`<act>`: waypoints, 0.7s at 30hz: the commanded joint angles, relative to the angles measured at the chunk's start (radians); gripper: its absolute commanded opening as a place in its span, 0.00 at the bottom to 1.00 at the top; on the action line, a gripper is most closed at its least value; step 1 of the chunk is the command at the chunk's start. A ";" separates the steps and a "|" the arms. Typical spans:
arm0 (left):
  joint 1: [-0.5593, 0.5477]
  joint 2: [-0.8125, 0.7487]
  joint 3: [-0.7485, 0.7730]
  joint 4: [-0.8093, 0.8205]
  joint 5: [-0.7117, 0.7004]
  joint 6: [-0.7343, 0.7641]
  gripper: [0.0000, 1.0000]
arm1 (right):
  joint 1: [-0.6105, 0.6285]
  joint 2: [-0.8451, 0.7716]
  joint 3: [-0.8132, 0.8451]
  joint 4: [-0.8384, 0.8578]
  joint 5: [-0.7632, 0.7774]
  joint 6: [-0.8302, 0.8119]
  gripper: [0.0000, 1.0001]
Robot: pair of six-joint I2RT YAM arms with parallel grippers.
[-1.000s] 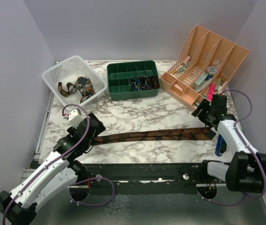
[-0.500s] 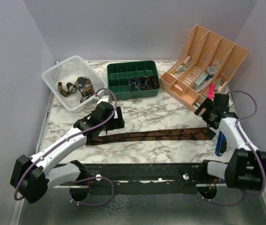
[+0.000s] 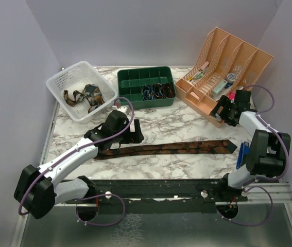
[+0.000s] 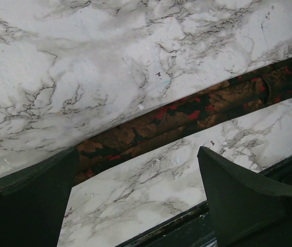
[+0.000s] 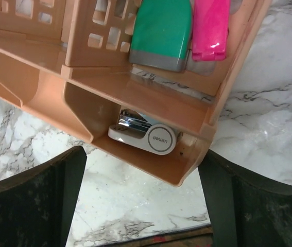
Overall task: Roll the ties
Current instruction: Flatten out the tie at the center of the board.
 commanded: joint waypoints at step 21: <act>0.004 0.076 -0.001 0.082 0.097 0.076 0.99 | 0.026 -0.650 -0.380 -0.433 -0.026 0.378 0.91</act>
